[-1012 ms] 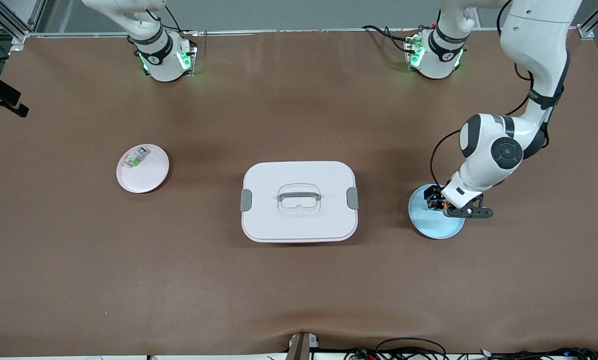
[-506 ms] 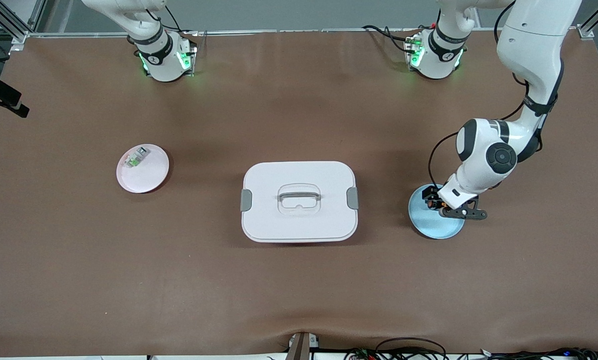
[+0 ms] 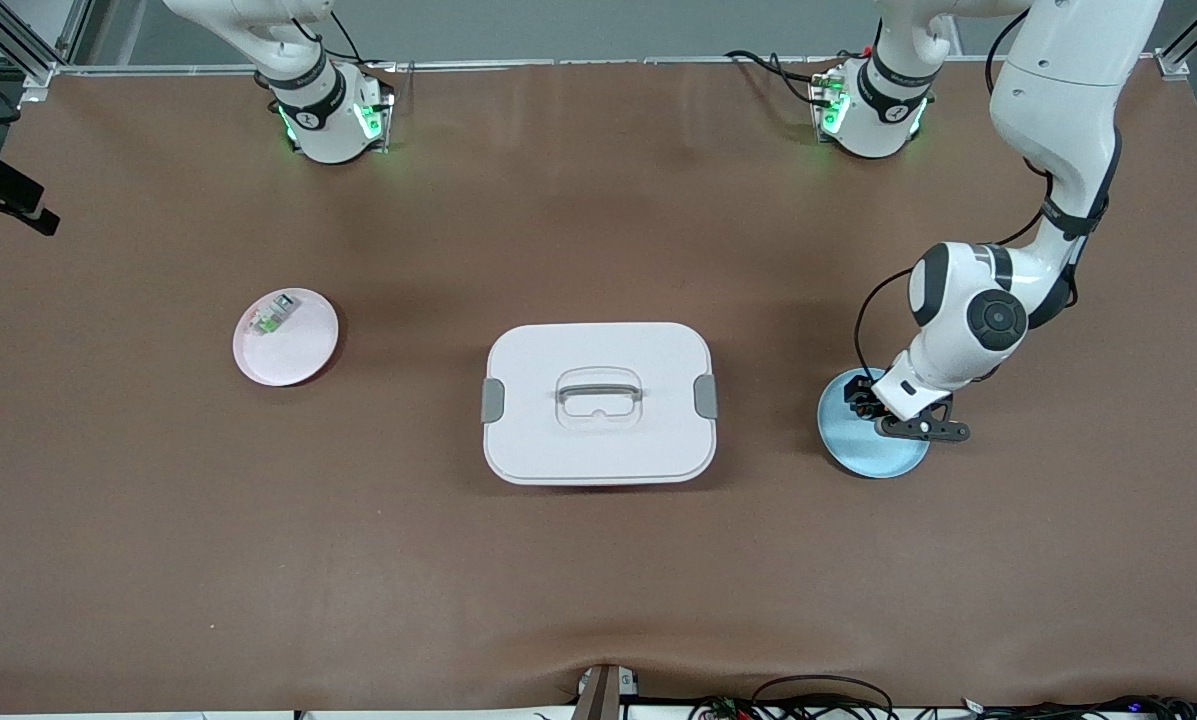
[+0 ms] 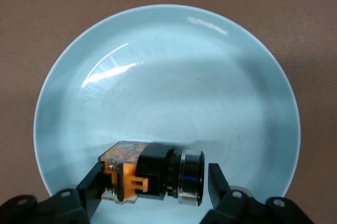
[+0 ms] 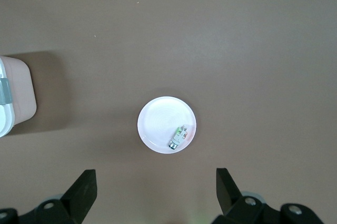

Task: Transfer orange switch to right arm and place
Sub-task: 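Close the left gripper on the orange switch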

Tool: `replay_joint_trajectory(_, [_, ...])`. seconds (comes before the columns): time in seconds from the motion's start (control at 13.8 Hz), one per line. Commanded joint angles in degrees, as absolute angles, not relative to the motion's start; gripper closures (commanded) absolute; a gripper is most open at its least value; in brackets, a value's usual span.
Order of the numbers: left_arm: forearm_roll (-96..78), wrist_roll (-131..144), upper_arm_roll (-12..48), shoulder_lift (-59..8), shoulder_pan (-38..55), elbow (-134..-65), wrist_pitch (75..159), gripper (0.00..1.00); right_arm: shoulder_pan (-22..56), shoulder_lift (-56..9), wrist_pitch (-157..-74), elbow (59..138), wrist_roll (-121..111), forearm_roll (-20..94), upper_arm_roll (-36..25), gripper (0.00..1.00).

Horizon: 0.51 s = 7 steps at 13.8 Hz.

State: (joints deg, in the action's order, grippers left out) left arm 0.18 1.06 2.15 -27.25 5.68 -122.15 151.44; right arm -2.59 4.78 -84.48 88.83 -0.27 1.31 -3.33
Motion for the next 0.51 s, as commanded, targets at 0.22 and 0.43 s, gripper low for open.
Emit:
replay_joint_trajectory(0.22, [-0.2, -0.5, 2.4, -27.3, 5.0, -121.1, 152.2, 0.46, -3.7, 4.5, -84.0, 88.2, -0.2, 1.8, -2.6, 0.00])
replay_joint_trajectory(0.43, [-0.2, -0.4, 2.5, -26.7, 4.9, -121.0, 152.1, 1.00, -3.8, 3.6, -83.8, 88.1, -0.2, 1.6, -2.6, 0.00])
